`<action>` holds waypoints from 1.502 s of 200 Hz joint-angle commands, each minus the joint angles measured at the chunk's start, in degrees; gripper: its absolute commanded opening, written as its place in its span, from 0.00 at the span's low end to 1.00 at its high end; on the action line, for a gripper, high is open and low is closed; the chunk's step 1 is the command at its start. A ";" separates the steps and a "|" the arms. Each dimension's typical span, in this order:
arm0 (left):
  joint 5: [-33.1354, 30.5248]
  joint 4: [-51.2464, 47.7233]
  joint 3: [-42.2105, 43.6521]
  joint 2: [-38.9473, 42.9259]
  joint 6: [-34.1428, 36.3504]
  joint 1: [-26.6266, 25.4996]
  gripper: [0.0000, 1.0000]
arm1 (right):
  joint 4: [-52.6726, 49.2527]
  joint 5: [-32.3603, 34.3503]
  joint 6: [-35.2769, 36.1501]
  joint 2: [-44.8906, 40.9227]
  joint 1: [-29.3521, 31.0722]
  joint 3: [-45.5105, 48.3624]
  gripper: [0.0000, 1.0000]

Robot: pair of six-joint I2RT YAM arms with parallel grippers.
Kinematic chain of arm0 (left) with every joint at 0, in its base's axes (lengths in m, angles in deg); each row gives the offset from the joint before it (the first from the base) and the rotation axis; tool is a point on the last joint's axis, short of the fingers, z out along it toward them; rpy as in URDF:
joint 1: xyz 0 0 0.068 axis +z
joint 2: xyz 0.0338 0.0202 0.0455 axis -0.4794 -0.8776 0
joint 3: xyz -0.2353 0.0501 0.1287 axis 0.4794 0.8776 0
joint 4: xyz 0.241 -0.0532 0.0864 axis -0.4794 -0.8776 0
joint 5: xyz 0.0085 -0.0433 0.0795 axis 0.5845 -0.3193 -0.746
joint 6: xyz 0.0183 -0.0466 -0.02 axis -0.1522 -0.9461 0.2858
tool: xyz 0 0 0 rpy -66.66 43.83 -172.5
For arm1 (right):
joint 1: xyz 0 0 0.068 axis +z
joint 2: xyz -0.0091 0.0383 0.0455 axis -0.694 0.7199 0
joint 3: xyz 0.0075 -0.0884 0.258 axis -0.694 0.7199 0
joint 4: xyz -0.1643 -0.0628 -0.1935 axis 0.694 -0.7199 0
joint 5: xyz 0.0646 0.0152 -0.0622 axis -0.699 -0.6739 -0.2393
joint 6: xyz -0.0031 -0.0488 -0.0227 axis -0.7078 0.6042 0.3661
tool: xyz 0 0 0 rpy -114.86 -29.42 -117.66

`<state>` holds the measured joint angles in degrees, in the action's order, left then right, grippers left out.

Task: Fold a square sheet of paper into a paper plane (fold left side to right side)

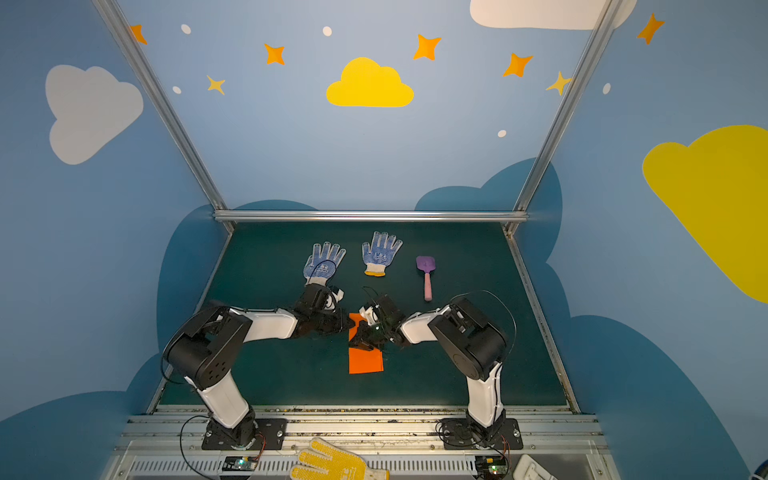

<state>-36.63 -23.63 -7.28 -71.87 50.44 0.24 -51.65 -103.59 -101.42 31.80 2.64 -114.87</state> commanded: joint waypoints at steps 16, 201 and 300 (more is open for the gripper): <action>-2.75 -3.51 1.50 -2.50 0.83 -0.65 0.04 | -1.12 -0.20 0.64 -0.70 0.95 4.14 0.00; -2.66 -4.12 0.24 -2.37 0.89 -0.60 0.04 | -6.73 1.26 4.53 -3.96 7.15 11.84 0.00; -0.09 -7.93 -3.39 1.57 1.74 -0.60 0.04 | -2.55 3.17 -0.81 -15.69 9.45 23.01 0.00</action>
<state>-36.63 -26.03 -8.66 -71.82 50.86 0.07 -43.30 -104.84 -100.06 20.34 11.86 -95.90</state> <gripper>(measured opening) 0.047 0.047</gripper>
